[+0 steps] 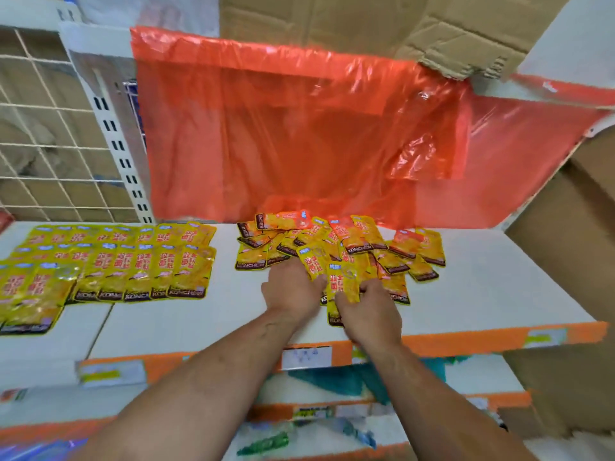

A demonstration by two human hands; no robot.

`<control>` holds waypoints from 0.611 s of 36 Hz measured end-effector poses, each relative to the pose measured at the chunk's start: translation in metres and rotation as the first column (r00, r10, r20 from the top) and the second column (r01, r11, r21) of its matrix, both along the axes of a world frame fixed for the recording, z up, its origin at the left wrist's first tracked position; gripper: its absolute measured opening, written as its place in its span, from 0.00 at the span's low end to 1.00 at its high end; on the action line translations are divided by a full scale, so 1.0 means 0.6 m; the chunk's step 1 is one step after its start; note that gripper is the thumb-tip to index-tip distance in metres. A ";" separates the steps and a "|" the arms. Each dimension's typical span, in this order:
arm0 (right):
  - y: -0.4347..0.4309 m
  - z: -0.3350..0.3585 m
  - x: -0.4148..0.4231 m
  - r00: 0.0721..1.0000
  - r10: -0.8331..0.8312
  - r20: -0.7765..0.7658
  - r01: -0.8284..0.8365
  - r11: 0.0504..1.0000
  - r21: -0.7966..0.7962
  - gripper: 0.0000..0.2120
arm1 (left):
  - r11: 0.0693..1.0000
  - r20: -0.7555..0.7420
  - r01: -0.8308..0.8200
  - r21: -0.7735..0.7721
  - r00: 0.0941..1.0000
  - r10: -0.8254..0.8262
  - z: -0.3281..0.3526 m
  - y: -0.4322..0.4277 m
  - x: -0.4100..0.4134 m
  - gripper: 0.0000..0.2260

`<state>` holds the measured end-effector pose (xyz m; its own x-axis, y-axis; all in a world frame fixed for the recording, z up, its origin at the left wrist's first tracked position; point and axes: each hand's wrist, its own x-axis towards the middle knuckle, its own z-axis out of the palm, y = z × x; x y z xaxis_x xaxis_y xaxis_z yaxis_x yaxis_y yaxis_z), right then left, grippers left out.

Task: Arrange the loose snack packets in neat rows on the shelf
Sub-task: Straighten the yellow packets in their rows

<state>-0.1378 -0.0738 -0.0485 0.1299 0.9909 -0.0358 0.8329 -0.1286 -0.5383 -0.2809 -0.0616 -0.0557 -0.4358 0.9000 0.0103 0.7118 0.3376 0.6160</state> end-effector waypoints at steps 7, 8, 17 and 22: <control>0.007 -0.002 0.015 0.996 0.012 -0.086 -0.014 1.000 -0.026 0.22 | 0.997 0.132 -0.080 -0.006 0.988 0.080 0.005 -0.004 0.001 0.12; 0.007 -0.002 0.017 0.995 0.013 -0.102 -0.015 1.000 -0.026 0.21 | 0.997 0.166 -0.076 -0.010 0.983 0.077 0.008 -0.004 -0.001 0.12; 0.007 0.000 0.028 0.977 0.053 -0.205 -0.059 0.998 -0.025 0.12 | 0.995 0.386 -0.096 0.012 0.919 0.084 0.011 -0.005 -0.015 0.17; 0.012 -0.004 0.032 0.961 0.054 -0.270 -0.066 0.997 -0.037 0.09 | 0.996 0.460 -0.088 0.012 0.885 0.073 0.012 -0.008 -0.022 0.15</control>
